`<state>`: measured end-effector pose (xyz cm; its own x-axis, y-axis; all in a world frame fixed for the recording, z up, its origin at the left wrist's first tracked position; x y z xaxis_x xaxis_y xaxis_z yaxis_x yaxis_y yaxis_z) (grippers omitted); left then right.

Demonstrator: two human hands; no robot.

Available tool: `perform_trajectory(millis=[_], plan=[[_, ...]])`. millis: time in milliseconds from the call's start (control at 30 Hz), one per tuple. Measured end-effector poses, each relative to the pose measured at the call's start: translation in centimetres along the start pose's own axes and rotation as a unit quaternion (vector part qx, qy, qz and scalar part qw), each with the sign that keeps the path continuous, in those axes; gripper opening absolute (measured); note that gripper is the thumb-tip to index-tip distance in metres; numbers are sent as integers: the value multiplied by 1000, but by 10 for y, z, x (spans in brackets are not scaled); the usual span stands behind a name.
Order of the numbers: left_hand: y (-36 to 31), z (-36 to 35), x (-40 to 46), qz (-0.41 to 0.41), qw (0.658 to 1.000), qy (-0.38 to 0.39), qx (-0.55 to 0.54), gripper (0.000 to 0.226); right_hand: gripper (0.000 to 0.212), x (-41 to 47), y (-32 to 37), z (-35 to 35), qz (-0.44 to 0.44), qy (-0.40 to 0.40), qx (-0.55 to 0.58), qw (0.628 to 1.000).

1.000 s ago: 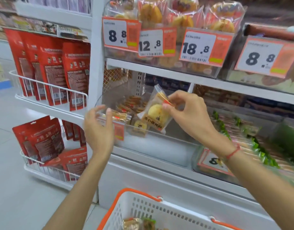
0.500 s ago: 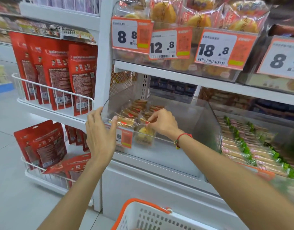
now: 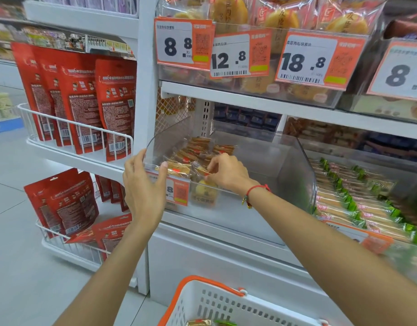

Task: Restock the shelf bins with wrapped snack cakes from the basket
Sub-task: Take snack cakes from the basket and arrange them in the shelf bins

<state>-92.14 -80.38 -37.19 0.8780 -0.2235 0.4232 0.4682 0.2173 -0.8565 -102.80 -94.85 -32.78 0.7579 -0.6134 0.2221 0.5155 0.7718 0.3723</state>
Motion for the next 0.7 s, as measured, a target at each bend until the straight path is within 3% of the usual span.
perform_trajectory(millis=[167,267,333,400,500,567,700], plan=[[-6,4,-10,-14,999,-36,-12,55,34,-4,-3,11,15,8,-2,1000],[-18,11,-30,-51,995,-67,-61,50,34,-29,-2,24,61,-77,53,994],[-28,13,-46,-69,992,-45,-99,44,27,-55,0,31,100,-126,79,984],[-34,13,-61,-81,990,5,-112,33,20,-87,0,35,133,-153,94,975],[-30,11,-81,-63,982,162,-77,19,17,-135,-12,28,149,-141,94,974],[-18,11,-98,-38,963,266,-18,14,16,-163,-29,9,118,-82,101,984],[20,14,-140,-26,917,376,128,11,15,-217,-69,-51,13,106,85,991]])
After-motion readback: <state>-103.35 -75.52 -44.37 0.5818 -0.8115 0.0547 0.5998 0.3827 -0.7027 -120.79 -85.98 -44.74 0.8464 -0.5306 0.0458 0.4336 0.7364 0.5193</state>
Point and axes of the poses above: each hand's wrist, its own x-axis towards the middle knuckle, its own z-axis out of the back of the hand, y = z × x, the point moved 2 cm from there along x, towards the middle knuckle, and after that the axes turned 6 degrees about z, right-handed, at the moved point
